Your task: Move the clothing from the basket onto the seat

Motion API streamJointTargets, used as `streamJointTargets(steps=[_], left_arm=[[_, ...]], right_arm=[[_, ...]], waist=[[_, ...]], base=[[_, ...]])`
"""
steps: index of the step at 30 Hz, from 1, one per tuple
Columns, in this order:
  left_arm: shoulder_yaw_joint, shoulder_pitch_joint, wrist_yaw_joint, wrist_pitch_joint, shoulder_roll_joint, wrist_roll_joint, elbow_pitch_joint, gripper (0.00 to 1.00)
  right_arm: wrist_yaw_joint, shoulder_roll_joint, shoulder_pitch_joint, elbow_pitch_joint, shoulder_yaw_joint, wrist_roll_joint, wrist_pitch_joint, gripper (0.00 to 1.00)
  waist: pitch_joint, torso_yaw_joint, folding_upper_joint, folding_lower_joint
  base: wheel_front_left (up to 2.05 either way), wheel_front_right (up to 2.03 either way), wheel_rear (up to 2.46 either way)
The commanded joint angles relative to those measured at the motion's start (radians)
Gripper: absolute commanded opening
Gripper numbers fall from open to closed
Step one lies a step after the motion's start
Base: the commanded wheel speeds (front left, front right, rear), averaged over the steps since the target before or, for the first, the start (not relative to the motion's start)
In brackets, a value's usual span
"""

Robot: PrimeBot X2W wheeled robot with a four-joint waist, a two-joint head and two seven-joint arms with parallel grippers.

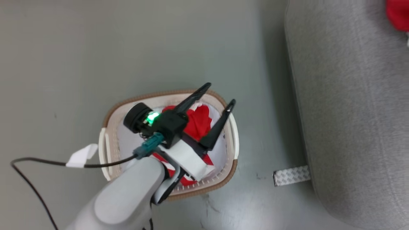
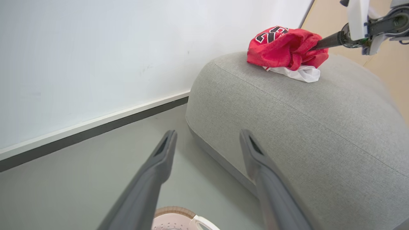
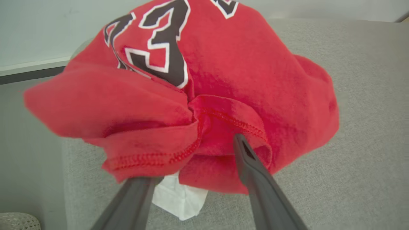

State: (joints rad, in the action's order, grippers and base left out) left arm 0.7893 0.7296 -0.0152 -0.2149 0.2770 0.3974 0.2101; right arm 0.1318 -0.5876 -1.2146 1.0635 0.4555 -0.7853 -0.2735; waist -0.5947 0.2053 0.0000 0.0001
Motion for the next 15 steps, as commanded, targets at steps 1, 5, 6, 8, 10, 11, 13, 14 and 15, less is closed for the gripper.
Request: streamJointTargets(steps=[1,5,6,8,10,11,13,14,15], left_arm=[[-0.015,-0.023,-0.009,-0.014,0.009,0.021,0.011,1.0],[-0.049,-0.06,-0.024,-0.032,0.02,0.043,0.033,1.0],[-0.058,-0.07,-0.027,-0.035,0.023,0.051,0.036,1.0],[-0.074,-0.096,-0.034,-0.041,0.028,0.063,0.043,1.0],[-0.094,-0.119,-0.04,-0.044,0.029,0.077,0.044,1.0],[-0.103,-0.13,-0.046,-0.046,0.029,0.083,0.042,1.0],[-0.122,-0.154,-0.048,-0.049,0.026,0.093,0.042,1.0],[-0.131,-0.166,-0.049,-0.049,0.025,0.095,0.043,1.0],[-0.143,-0.177,-0.054,-0.05,0.026,0.096,0.04,1.0]], right_arm=[[-0.002,-0.018,0.035,-0.023,0.023,-0.013,-0.022,1.0],[-0.002,-0.055,0.092,-0.081,0.074,-0.054,-0.093,1.0],[-0.002,-0.067,0.104,-0.105,0.085,-0.064,-0.105,1.0],[-0.002,-0.092,0.128,-0.152,0.102,-0.08,-0.102,1.0],[-0.002,-0.116,0.152,-0.206,0.116,-0.097,-0.082,1.0],[-0.002,-0.129,0.162,-0.234,0.122,-0.107,-0.07,1.0],[-0.002,-0.147,0.189,-0.288,0.13,-0.125,-0.042,1.0],[-0.002,-0.155,0.204,-0.317,0.135,-0.13,-0.023,1.0],[-0.002,-0.163,0.216,-0.349,0.138,-0.137,-0.007,1.0]], waist=[[0.062,0.003,0.0,-0.0001],[0.143,0.0,0.0,-0.0001],[0.163,-0.002,0.0,-0.0001],[0.209,-0.008,0.0,-0.0001],[0.252,-0.018,0.0,-0.0001],[0.271,-0.023,0.0,-0.0001],[0.316,-0.038,0.0,-0.0001],[0.34,-0.046,0.0,-0.0001],[0.357,-0.052,0.0,-0.0001]], base=[[0.0,0.0,0.0],[0.0,0.0,0.0],[0.0,0.0,0.0],[0.0,0.0,0.0],[0.0,0.0,0.0],[0.0,0.0,0.0],[0.0,0.0,0.0],[0.0,0.0,0.0],[0.0,0.0,0.0]])
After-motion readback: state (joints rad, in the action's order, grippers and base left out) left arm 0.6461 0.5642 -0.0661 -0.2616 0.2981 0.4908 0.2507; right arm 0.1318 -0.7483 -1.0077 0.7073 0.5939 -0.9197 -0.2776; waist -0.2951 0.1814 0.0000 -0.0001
